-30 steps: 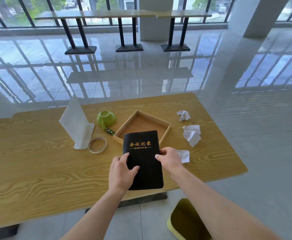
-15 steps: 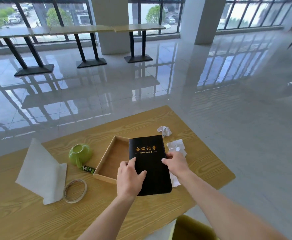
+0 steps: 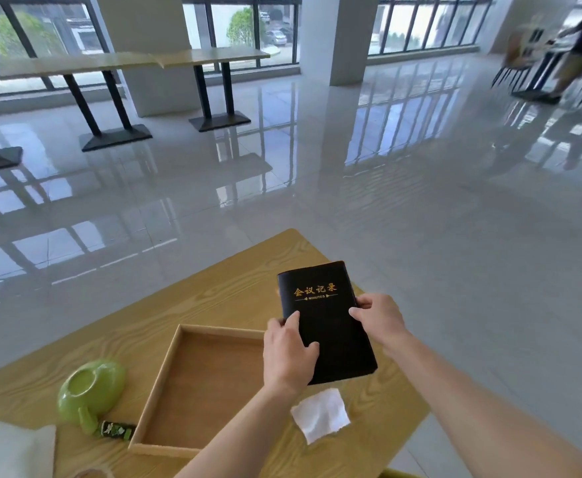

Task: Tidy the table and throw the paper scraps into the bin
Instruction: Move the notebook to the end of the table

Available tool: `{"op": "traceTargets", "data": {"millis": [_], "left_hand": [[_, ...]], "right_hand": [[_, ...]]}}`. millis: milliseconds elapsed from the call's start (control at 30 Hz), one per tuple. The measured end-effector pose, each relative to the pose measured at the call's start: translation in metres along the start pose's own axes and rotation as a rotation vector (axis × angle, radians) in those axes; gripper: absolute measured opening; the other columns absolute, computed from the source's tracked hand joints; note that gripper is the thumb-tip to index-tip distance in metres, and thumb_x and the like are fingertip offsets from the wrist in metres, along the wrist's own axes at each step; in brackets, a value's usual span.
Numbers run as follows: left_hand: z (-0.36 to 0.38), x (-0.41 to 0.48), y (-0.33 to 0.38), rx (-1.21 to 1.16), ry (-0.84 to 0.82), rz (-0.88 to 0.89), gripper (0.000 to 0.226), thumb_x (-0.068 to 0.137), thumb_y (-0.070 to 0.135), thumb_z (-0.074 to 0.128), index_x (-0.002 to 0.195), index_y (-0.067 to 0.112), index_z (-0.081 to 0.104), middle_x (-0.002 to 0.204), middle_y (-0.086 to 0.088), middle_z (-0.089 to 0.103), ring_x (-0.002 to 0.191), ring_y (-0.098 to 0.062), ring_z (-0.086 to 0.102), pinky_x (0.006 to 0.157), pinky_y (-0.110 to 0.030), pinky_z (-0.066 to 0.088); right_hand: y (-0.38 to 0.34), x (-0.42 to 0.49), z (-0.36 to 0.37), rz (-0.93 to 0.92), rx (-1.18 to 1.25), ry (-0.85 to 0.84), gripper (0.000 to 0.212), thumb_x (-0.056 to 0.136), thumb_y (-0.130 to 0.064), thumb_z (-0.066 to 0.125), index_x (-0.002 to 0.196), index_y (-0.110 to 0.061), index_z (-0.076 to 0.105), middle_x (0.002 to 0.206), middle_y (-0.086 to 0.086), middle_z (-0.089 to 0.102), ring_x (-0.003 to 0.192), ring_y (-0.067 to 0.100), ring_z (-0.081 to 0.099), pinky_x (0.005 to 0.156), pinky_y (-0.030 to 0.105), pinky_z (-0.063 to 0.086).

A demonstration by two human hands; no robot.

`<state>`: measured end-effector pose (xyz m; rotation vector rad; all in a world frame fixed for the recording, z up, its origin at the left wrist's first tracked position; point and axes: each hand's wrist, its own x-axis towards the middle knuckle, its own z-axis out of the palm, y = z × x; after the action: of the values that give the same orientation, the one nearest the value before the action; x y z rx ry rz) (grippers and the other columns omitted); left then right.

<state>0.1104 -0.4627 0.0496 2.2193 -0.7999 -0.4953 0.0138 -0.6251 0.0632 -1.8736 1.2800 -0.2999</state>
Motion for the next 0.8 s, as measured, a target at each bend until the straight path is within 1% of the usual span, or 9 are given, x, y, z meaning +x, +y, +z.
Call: {"op": "traceTargets", "data": {"millis": [100,167,200,300,433,567,700,733,800], "left_hand": [[0.031,0.026,0.027,0.001,-0.029,0.013,0.062,0.085,0.024,0.067,0.141,0.024,0.041,0.128,-0.005,0.044,0.123,-0.022,0.043,0.102,-0.032,0.040],[0.054,0.042,0.042,-0.008,-0.049,-0.011,0.060,0.086,0.021,0.066,0.141,0.023,0.041,0.132,-0.006,0.042,0.127,-0.024,0.040,0.105,-0.033,0.040],[0.065,0.050,0.049,-0.011,-0.063,-0.029,0.063,0.087,0.021,0.066,0.143,0.022,0.039,0.135,-0.007,0.040,0.130,-0.024,0.038,0.107,-0.034,0.038],[0.096,0.071,0.065,-0.012,-0.114,-0.070,0.068,0.089,0.019,0.063,0.149,0.021,0.030,0.143,-0.008,0.035,0.136,-0.023,0.032,0.109,-0.033,0.034],[0.125,0.091,0.078,-0.036,-0.180,-0.110,0.066,0.089,0.013,0.061,0.147,0.020,0.031,0.142,-0.008,0.033,0.134,-0.022,0.032,0.106,-0.030,0.035],[0.141,0.105,0.082,-0.066,-0.214,-0.180,0.056,0.088,0.014,0.056,0.141,0.018,0.039,0.140,-0.007,0.033,0.132,-0.023,0.035,0.104,-0.034,0.043],[0.145,0.113,0.075,-0.089,-0.224,-0.264,0.045,0.086,0.015,0.052,0.130,0.017,0.046,0.130,-0.005,0.038,0.112,-0.017,0.040,0.096,-0.034,0.046],[0.144,0.114,0.071,-0.087,-0.227,-0.281,0.046,0.086,0.015,0.052,0.131,0.016,0.045,0.131,-0.005,0.038,0.111,-0.017,0.039,0.096,-0.033,0.045],[0.142,0.118,0.064,-0.076,-0.225,-0.302,0.050,0.087,0.016,0.053,0.135,0.016,0.043,0.134,-0.007,0.037,0.121,-0.022,0.039,0.099,-0.034,0.043]], "right_hand": [[0.014,0.042,-0.023,0.002,-0.001,0.008,0.012,0.091,-0.015,0.066,0.099,-0.018,0.075,0.089,-0.003,0.072,0.084,0.015,0.065,0.066,0.027,0.046],[0.025,0.066,-0.036,0.010,0.002,0.007,0.017,0.093,-0.012,0.065,0.106,-0.015,0.074,0.089,-0.005,0.069,0.083,0.013,0.063,0.064,0.022,0.044],[0.031,0.078,-0.042,0.017,-0.002,0.009,0.018,0.093,-0.011,0.065,0.109,-0.013,0.073,0.090,-0.005,0.069,0.084,0.013,0.062,0.066,0.023,0.046],[0.049,0.110,-0.056,0.066,-0.006,0.011,0.021,0.093,-0.009,0.064,0.113,-0.011,0.071,0.097,-0.002,0.070,0.091,0.017,0.062,0.082,0.033,0.051],[0.072,0.145,-0.063,0.104,-0.030,-0.006,0.019,0.093,-0.009,0.064,0.110,-0.013,0.072,0.083,-0.013,0.063,0.089,0.016,0.061,0.079,0.032,0.049],[0.084,0.167,-0.057,0.132,-0.061,-0.030,0.018,0.094,-0.009,0.062,0.109,-0.014,0.072,0.089,-0.006,0.067,0.093,0.020,0.063,0.081,0.035,0.051],[0.088,0.180,-0.035,0.159,-0.087,-0.085,0.017,0.095,-0.010,0.061,0.107,-0.014,0.072,0.099,0.002,0.070,0.096,0.024,0.065,0.083,0.037,0.053],[0.088,0.181,-0.028,0.159,-0.099,-0.094,0.017,0.095,-0.011,0.061,0.108,-0.014,0.072,0.101,0.003,0.071,0.097,0.024,0.065,0.083,0.037,0.053],[0.086,0.183,-0.014,0.154,-0.111,-0.095,0.018,0.096,-0.013,0.060,0.110,-0.013,0.072,0.104,0.004,0.071,0.095,0.023,0.064,0.080,0.035,0.052]]}}
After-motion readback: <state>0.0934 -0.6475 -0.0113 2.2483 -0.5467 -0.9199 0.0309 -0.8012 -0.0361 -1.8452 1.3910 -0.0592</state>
